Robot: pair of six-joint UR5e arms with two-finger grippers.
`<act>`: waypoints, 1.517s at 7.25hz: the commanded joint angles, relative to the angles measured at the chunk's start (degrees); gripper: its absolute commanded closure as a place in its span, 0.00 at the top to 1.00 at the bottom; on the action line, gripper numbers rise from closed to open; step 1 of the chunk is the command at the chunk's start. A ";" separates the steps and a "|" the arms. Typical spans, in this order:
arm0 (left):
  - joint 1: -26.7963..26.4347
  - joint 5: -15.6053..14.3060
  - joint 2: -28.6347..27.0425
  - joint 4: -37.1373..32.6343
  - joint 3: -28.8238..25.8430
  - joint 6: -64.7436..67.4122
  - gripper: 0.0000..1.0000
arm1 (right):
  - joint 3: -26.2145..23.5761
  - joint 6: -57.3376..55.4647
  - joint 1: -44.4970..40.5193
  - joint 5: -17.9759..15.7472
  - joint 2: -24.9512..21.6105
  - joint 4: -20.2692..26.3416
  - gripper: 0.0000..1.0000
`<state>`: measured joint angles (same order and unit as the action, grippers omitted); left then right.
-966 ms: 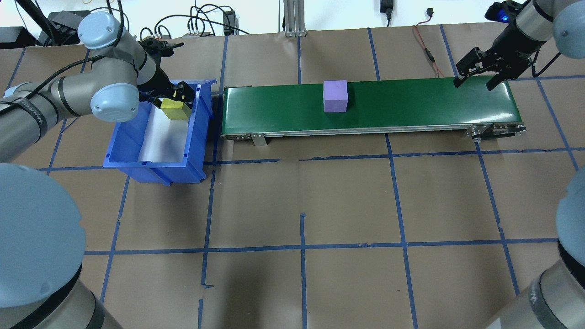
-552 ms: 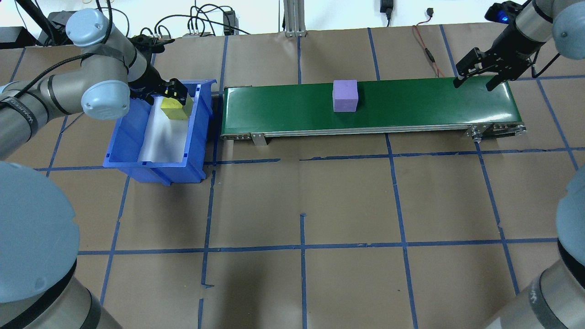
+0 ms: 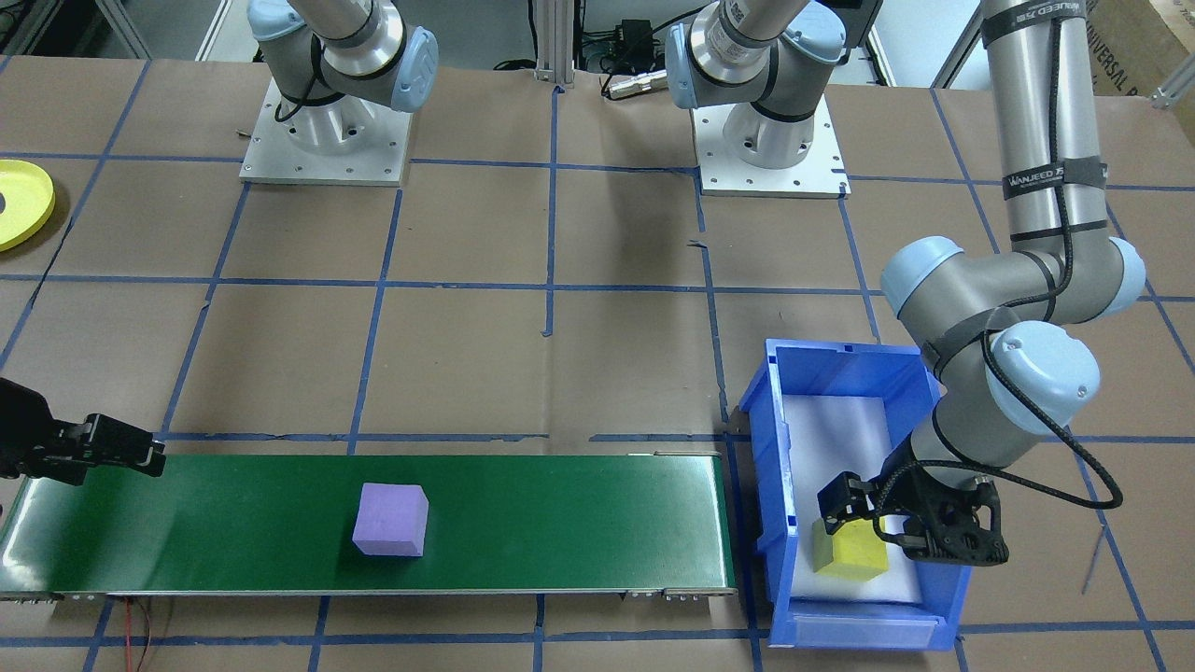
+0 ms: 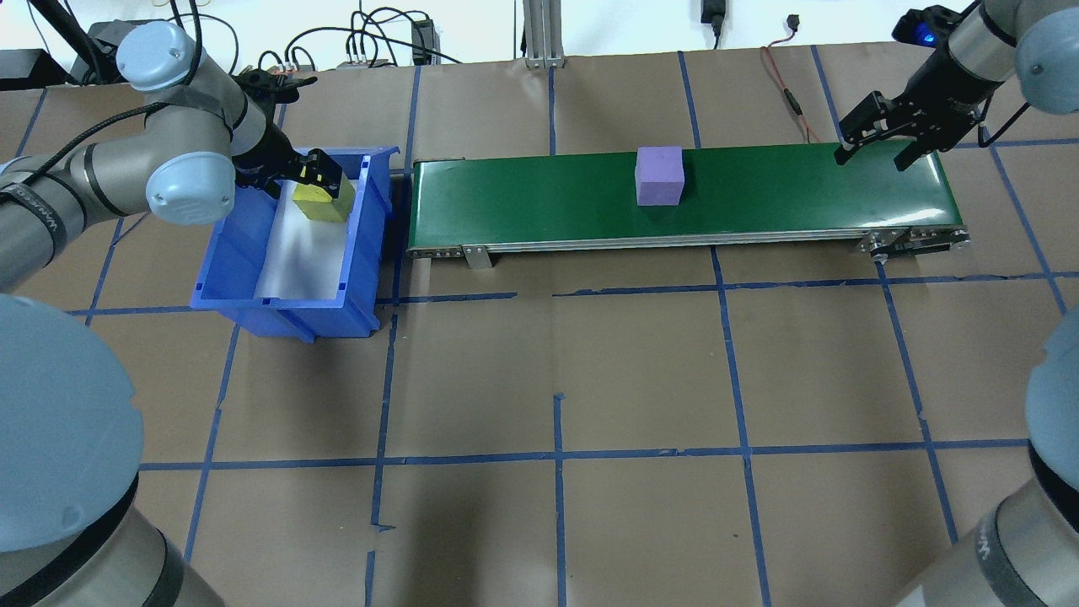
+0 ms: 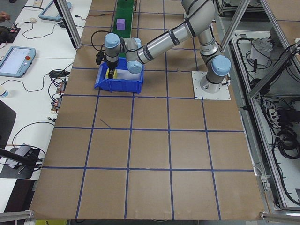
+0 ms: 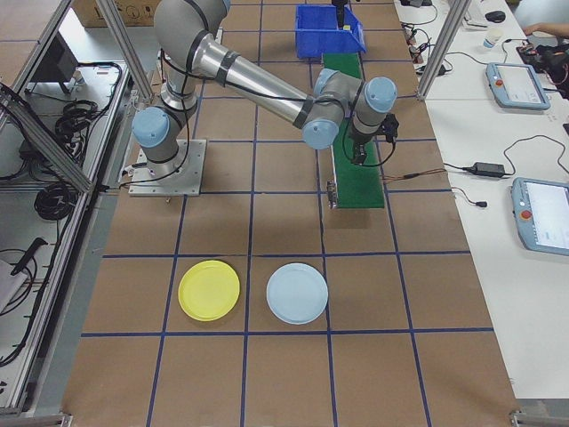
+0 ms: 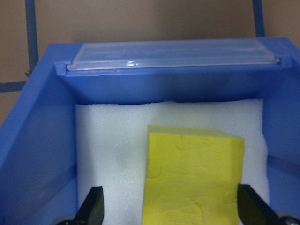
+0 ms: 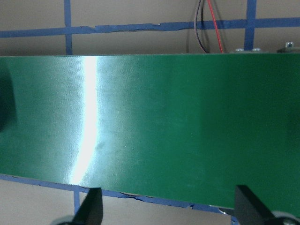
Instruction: Move block left to right into plate
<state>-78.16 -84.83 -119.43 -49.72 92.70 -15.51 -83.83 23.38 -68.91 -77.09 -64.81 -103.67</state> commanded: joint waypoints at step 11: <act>-0.15 2.57 -1.33 0.24 -0.32 -0.48 0.30 | -0.98 -0.09 -0.09 2.56 -0.14 -1.62 1.00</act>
<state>-78.31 -82.17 -120.60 -49.46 92.71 -15.81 -84.81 23.36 -68.99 -74.60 -64.95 -105.29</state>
